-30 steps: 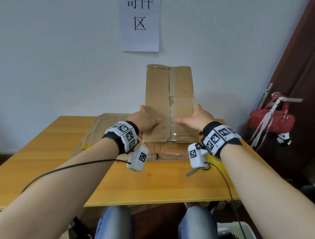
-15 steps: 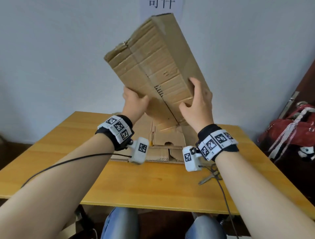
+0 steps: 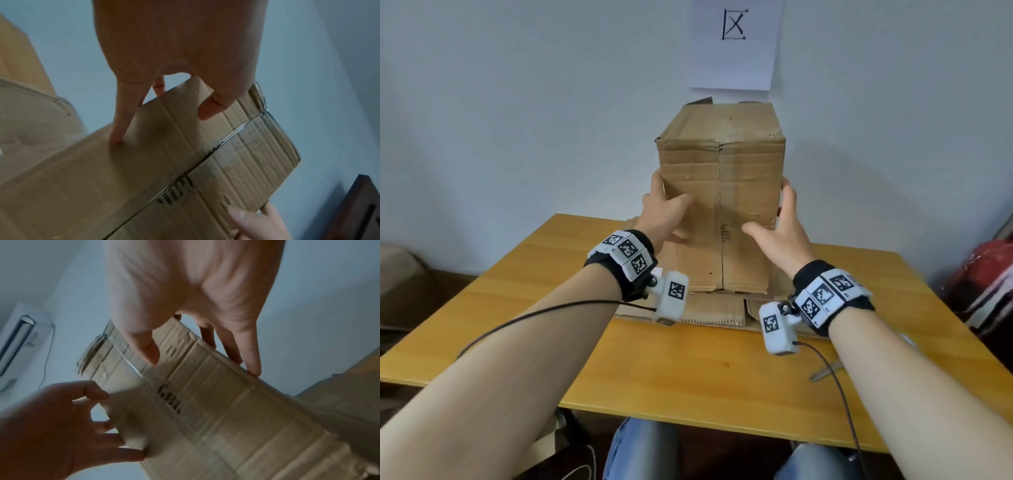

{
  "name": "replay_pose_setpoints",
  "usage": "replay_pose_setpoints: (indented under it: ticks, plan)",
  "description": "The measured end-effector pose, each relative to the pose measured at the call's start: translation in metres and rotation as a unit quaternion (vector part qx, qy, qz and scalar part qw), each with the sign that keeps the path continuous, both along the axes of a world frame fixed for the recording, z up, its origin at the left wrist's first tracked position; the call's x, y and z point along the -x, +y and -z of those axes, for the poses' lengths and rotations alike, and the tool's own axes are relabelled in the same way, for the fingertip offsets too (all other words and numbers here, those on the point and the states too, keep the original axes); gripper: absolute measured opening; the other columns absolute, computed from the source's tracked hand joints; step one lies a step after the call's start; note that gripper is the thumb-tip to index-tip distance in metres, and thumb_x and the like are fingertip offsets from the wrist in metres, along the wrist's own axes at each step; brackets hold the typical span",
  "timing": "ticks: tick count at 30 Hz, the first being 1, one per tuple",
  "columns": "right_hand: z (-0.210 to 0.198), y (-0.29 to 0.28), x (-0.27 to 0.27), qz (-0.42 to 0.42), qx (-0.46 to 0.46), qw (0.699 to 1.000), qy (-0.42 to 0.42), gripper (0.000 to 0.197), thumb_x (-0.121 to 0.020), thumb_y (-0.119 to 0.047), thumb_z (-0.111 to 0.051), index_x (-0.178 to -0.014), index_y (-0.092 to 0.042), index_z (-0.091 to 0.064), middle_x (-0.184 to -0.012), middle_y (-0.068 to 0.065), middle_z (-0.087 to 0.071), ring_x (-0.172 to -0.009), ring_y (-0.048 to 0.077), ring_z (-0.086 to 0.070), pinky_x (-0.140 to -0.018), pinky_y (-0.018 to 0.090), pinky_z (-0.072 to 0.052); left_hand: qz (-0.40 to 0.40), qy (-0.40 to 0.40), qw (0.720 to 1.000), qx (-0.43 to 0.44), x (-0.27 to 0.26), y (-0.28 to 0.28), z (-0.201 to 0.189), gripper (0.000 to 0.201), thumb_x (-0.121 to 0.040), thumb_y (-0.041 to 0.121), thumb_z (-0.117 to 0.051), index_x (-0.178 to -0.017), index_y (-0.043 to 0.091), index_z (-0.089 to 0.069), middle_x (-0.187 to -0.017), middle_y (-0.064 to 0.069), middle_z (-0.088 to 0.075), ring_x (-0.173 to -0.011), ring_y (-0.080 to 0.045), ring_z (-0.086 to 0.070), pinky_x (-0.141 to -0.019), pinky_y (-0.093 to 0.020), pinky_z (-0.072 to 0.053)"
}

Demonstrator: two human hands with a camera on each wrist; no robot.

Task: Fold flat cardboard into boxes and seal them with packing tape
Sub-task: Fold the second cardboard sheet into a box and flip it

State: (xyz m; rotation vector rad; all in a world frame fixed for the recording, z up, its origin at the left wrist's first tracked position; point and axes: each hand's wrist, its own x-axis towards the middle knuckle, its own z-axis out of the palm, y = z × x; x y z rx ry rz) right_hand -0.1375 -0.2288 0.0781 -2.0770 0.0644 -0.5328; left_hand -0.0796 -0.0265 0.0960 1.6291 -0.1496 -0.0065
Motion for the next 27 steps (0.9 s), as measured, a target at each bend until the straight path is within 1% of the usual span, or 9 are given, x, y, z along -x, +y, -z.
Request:
replay_pose_setpoints:
  ticks: [5,8,11,14,17,19,22,25,27]
  plan:
    - [-0.009,-0.009,-0.001,0.037,-0.007,0.991,-0.131,0.085,-0.085,-0.017,-0.062,-0.152,-0.042,-0.016,-0.156,-0.008,-0.031,-0.141,0.015,-0.038,-0.113,0.044,-0.041,0.080,0.021,0.994,0.069,-0.003,-0.017,-0.009,0.055,-0.087,0.000,-0.048,-0.135,0.025,-0.038,-0.119,-0.003,-0.057,-0.115,-0.027,-0.058,-0.095,-0.048,-0.055]
    - [-0.005,-0.016,-0.001,0.062,0.038,0.973,-0.220,0.073,-0.083,-0.013,-0.056,-0.148,-0.034,-0.031,-0.151,-0.010,-0.039,-0.140,0.011,-0.038,-0.115,0.042,-0.039,0.077,0.025,0.994,0.069,-0.005,-0.018,-0.025,0.046,-0.088,0.002,-0.050,-0.129,0.018,-0.039,-0.104,-0.005,-0.055,-0.101,-0.029,-0.059,-0.087,-0.051,-0.059]
    - [0.004,-0.019,-0.004,0.056,0.057,0.972,-0.220,0.063,-0.084,-0.013,-0.054,-0.144,-0.029,-0.042,-0.154,-0.010,-0.040,-0.141,0.010,-0.037,-0.115,0.027,-0.031,0.033,-0.001,0.995,0.097,-0.009,-0.008,-0.034,0.061,-0.091,0.009,-0.048,-0.139,0.043,-0.031,-0.122,0.003,-0.056,-0.109,-0.024,-0.060,-0.078,-0.053,-0.061]
    - [0.011,-0.014,-0.006,0.049,0.091,0.968,-0.228,0.044,-0.089,-0.018,-0.053,-0.133,-0.022,-0.059,-0.149,-0.011,-0.048,-0.136,0.014,-0.042,-0.111,0.017,-0.027,0.053,0.015,0.998,0.039,-0.009,-0.002,-0.030,0.042,-0.098,0.036,-0.049,-0.137,0.048,-0.043,-0.133,0.005,-0.054,-0.116,-0.030,-0.060,-0.077,-0.051,-0.061]
    - [0.018,0.000,-0.011,0.000,0.193,0.965,-0.180,0.036,-0.092,-0.025,-0.051,-0.124,-0.023,-0.068,-0.134,-0.010,-0.063,-0.133,0.025,-0.042,-0.113,0.040,-0.031,0.105,0.003,0.989,-0.100,-0.006,-0.007,-0.031,0.047,-0.098,0.066,-0.037,-0.121,0.038,-0.068,-0.136,0.005,-0.052,-0.117,-0.026,-0.054,-0.081,-0.047,-0.058]
    - [0.027,0.009,-0.015,-0.028,0.224,0.965,-0.133,0.035,-0.093,-0.020,-0.055,-0.125,-0.027,-0.068,-0.130,-0.012,-0.064,-0.134,0.024,-0.040,-0.112,0.045,-0.033,0.090,-0.026,0.986,-0.137,-0.007,-0.011,-0.033,0.051,-0.099,0.064,-0.036,-0.112,0.030,-0.072,-0.136,0.002,-0.050,-0.118,-0.024,-0.051,-0.085,-0.046,-0.056]
    - [0.036,0.004,-0.019,-0.030,0.195,0.971,-0.135,0.031,-0.092,-0.014,-0.056,-0.118,-0.023,-0.070,-0.124,-0.011,-0.067,-0.127,0.014,-0.043,-0.106,0.034,-0.040,0.019,-0.042,0.992,-0.119,-0.019,-0.009,-0.034,0.043,-0.099,0.055,-0.046,-0.118,0.019,-0.060,-0.123,0.004,-0.057,-0.116,-0.021,-0.055,-0.088,-0.046,-0.056]
    - [0.039,-0.012,-0.023,0.035,0.175,0.972,-0.155,0.025,-0.092,-0.011,-0.055,-0.108,-0.020,-0.073,-0.110,-0.010,-0.067,-0.119,0.018,-0.045,-0.093,0.029,-0.039,-0.036,-0.043,0.991,-0.124,-0.034,-0.002,-0.024,0.035,-0.097,0.047,-0.056,-0.116,0.019,-0.051,-0.108,0.008,-0.054,-0.106,-0.017,-0.057,-0.087,-0.044,-0.057]
    - [0.041,-0.022,-0.025,0.104,0.140,0.971,-0.162,0.015,-0.091,-0.013,-0.059,-0.101,-0.019,-0.069,-0.104,-0.009,-0.059,-0.114,0.022,-0.045,-0.091,0.033,-0.039,-0.038,-0.023,0.990,-0.131,-0.042,-0.001,-0.013,0.036,-0.095,0.043,-0.061,-0.120,0.020,-0.049,-0.115,0.005,-0.053,-0.107,-0.018,-0.055,-0.088,-0.044,-0.056]
